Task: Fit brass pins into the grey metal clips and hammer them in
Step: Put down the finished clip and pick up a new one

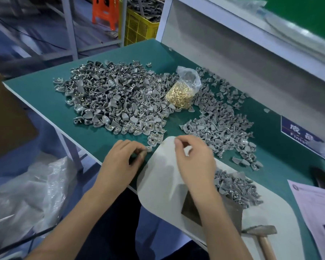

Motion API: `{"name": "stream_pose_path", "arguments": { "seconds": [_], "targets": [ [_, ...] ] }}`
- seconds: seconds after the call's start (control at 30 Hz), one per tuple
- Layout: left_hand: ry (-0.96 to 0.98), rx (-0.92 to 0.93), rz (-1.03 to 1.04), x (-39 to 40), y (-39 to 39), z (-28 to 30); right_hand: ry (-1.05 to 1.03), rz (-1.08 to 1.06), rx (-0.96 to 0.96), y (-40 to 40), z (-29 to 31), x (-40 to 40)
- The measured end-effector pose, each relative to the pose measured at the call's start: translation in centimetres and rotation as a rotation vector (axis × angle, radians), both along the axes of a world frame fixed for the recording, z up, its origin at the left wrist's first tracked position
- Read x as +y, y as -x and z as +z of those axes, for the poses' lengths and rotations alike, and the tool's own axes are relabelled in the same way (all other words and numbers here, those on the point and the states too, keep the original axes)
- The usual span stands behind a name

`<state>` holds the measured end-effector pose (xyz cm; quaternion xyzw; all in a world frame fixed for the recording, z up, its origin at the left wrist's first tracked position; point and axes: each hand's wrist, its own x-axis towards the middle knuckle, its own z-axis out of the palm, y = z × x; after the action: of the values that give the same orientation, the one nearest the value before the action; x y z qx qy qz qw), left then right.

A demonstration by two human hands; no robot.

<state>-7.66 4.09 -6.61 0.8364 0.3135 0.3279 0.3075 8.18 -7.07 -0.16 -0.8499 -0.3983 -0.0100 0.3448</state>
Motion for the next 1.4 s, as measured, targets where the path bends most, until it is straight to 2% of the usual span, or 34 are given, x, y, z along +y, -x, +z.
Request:
{"name": "stream_pose_path", "arguments": {
  "seconds": [0.17, 0.27, 0.37, 0.53, 0.73, 0.8, 0.9, 1.0, 1.13, 1.3, 1.37, 1.4],
  "targets": [
    [0.051, -0.051, -0.145, -2.7, -1.4, 2.0, -0.120, -0.265, 0.162, -2.1, 0.5, -6.8],
    [0.129, 0.022, -0.260, -3.9, -3.8, 2.7, -0.075, -0.352, 0.116, -1.6, -0.5, -9.4],
    [0.170, 0.159, -0.275, -3.8, -6.5, 2.6, -0.058, -0.356, 0.109, -1.2, -1.4, -10.4],
    [0.055, 0.314, -0.214, -3.1, -10.2, 3.0, -0.010, -0.309, 0.087, -1.0, -1.5, -10.0],
    [-0.052, 0.464, -0.212, -3.1, -11.4, 3.4, -0.335, -0.312, 0.304, -1.8, -1.6, -10.8],
    [0.031, 0.345, -0.296, -3.9, -11.2, 3.8, -0.453, -0.350, 0.341, -1.8, -1.6, -10.9],
    [0.412, 0.009, -0.474, -6.2, -11.0, 5.4, -0.532, -0.289, 0.432, -2.1, -1.4, -11.4],
    [0.578, -0.055, -0.611, -8.0, -11.3, 6.9, -0.484, -0.115, 0.499, -2.5, -1.1, -12.0],
    [0.644, -0.068, -0.638, -9.0, -12.1, 7.5, -0.624, -0.144, 0.576, -2.3, -1.1, -12.2],
    [0.709, 0.016, -0.612, -9.0, -12.9, 7.5, -0.697, -0.243, 0.559, -2.1, -1.3, -12.3],
    [0.601, 0.071, -0.569, -8.5, -13.4, 7.4, -0.746, -0.314, 0.560, -2.1, -1.4, -12.3],
    [0.459, 0.149, -0.553, -8.2, -13.7, 7.3, -0.783, -0.366, 0.567, -2.1, -1.6, -12.2]
  ]
}}
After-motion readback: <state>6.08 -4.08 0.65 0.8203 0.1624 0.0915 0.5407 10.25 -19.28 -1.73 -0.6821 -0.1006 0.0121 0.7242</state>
